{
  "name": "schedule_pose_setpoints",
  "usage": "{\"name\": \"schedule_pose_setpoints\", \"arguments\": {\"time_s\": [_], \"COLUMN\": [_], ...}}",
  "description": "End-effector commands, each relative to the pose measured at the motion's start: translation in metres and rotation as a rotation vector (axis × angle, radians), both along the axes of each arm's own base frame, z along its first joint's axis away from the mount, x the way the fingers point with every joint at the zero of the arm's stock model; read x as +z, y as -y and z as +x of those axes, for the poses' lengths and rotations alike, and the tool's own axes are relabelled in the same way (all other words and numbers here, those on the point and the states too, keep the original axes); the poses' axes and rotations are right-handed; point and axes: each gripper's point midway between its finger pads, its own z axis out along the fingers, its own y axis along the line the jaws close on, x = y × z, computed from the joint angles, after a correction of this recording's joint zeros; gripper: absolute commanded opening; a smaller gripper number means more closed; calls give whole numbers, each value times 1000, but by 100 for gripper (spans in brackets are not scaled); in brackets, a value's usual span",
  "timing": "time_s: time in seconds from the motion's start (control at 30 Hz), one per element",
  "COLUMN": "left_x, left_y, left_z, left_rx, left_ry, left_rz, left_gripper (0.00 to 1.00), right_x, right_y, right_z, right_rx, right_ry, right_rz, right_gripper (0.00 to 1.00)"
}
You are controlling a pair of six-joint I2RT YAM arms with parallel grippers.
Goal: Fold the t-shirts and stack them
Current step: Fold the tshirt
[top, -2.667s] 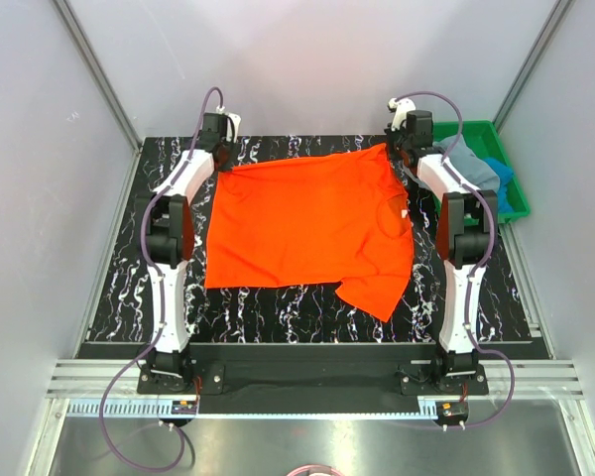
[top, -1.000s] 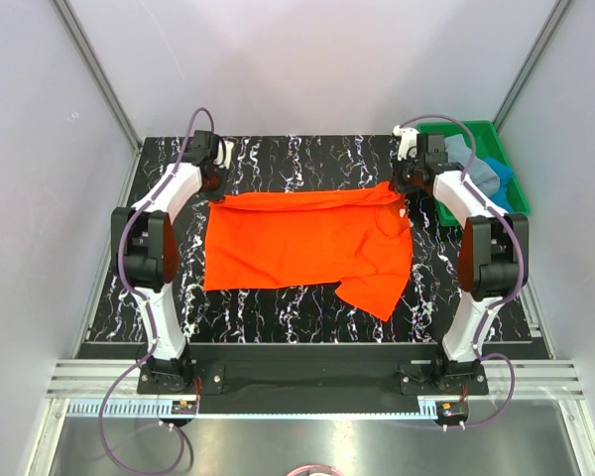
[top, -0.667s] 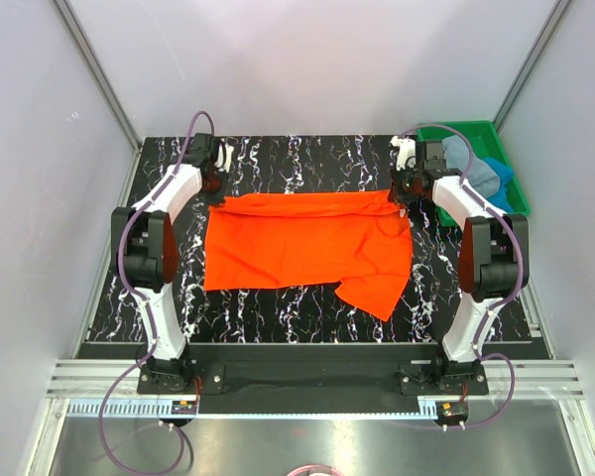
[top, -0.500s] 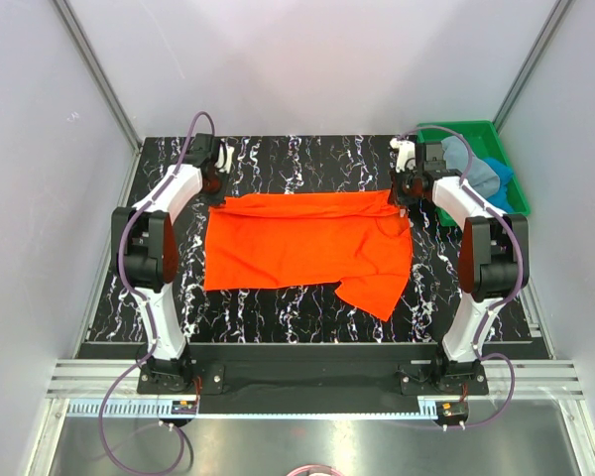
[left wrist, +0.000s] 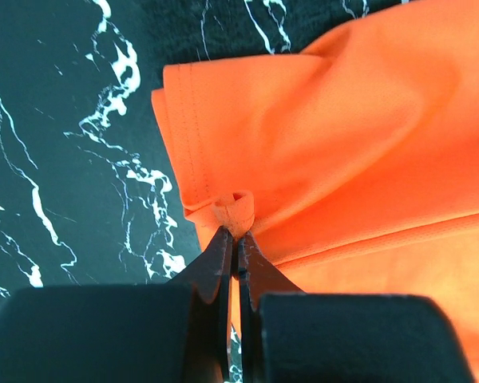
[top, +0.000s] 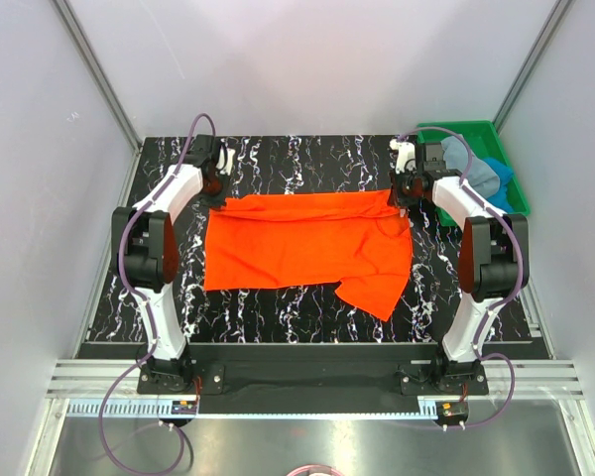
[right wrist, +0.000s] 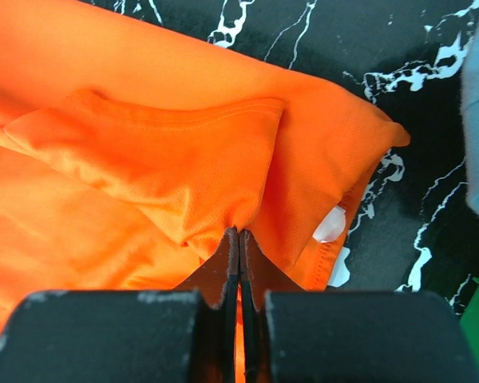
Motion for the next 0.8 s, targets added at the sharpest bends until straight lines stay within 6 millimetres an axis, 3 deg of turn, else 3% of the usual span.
{"name": "schedule_pose_setpoints", "arguments": {"time_s": [0.0, 0.3, 0.37, 0.47, 0.5, 0.53, 0.57, 0.6, 0.67, 0.77], "left_x": [-4, -7, -7, -6, -3, 4, 11, 24, 41, 60], "left_y": [5, 5, 5, 4, 3, 3, 3, 3, 7, 18], "left_z": [-6, -7, -7, -12, -13, -14, -16, -15, -6, 11], "left_rx": [-3, 0, -6, -7, -4, -5, 1, 3, -8, -24], "left_ry": [-29, -37, -46, -71, -71, -60, -52, -21, 30, 89], "left_rz": [-18, -15, -12, -10, -11, -9, -10, -15, -36, -82], "left_gripper": [0, 0, 6, 10, 15, 31, 69, 81, 97, 97], "right_x": [6, 6, 3, 5, 5, 8, 16, 21, 39, 53], "right_y": [-2, -4, -7, -7, -7, -7, -6, -7, -11, -15], "right_z": [0, -4, -8, -15, -17, -20, -22, -22, -18, -8], "right_rx": [26, 32, 49, 65, 78, 82, 82, 84, 89, 80], "right_ry": [3, 0, -17, -54, -65, -71, -72, -68, -33, -9], "right_rz": [20, 26, 35, 38, 32, 30, 30, 33, 50, 80], "right_gripper": [0, 0, 0, 8, 12, 26, 33, 45, 52, 56]}}
